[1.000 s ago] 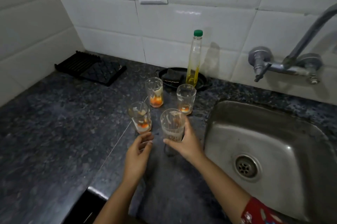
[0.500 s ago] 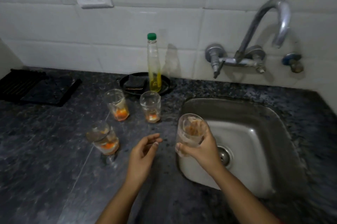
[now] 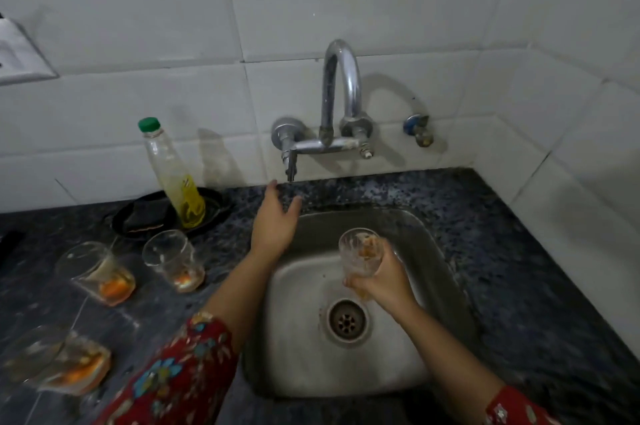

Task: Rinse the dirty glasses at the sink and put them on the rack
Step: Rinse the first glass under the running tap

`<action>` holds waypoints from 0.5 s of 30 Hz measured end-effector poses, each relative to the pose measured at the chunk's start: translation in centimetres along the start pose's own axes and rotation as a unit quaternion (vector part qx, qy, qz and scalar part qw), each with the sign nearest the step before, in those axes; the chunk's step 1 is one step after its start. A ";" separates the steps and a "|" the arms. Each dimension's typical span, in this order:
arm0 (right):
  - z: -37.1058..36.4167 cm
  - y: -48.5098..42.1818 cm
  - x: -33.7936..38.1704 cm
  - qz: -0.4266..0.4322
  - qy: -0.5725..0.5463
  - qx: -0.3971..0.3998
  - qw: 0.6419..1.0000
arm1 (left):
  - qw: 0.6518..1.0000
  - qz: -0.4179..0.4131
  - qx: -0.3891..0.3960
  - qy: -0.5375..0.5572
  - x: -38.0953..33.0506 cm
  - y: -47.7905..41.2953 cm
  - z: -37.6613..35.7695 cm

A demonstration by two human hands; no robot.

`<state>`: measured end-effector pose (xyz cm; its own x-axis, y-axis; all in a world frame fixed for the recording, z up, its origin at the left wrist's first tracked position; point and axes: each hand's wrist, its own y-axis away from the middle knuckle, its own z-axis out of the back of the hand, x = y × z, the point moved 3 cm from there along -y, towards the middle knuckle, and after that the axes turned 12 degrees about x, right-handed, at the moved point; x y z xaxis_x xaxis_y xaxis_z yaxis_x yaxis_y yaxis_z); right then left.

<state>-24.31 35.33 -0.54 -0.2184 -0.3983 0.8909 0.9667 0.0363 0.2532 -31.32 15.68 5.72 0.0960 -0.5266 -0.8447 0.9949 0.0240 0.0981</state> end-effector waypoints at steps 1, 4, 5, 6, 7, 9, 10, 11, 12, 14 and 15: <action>0.3 -0.5 -0.1 0.000 0.000 -0.003 1.000 | 1.000 0.012 -0.009 -0.015 -1.0 -1.1 0.0; 0.6 -1.7 -0.1 -0.005 0.004 -0.004 1.000 | 0.996 0.051 -0.025 -0.075 -2.9 -3.5 0.0; 0.6 -1.9 0.1 -0.006 0.010 -0.002 1.000 | 0.994 0.061 -0.026 -0.089 -3.3 -4.1 0.0; 0.6 -2.1 0.5 -0.007 0.014 0.003 1.000 | 0.992 0.070 -0.028 -0.096 -3.6 -4.6 0.0; 0.6 -2.3 0.7 -0.007 0.016 0.009 1.000 | 0.992 0.078 -0.031 -0.099 -3.9 -4.9 0.0; 0.3 -2.8 1.1 -0.008 0.018 0.018 1.000 | 0.989 0.085 -0.038 -0.115 -4.4 -5.2 0.1; 0.2 -3.0 1.2 -0.009 0.017 0.019 1.000 | 0.988 0.084 -0.041 -0.127 -4.7 -5.3 0.2; -0.1 -3.2 1.2 -0.006 0.017 0.021 1.000 | 0.987 0.081 -0.041 -0.136 -4.9 -5.3 0.3; -0.3 -3.4 1.3 -0.003 0.017 0.023 1.000 | 0.987 0.079 -0.040 -0.137 -5.0 -5.3 0.3; -0.6 -3.7 1.3 0.004 0.012 0.022 1.000 | 0.989 0.076 -0.038 -0.119 -4.6 -5.5 0.2; -0.7 -3.7 1.3 0.007 0.009 0.022 1.000 | 0.991 0.075 -0.039 -0.103 -4.3 -5.6 0.2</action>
<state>-28.14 34.03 -0.55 -0.2016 -0.4135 0.8879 0.9630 0.0819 0.2568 -37.32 17.65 8.90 0.2427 -0.6736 -0.6981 0.9700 0.1762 0.1672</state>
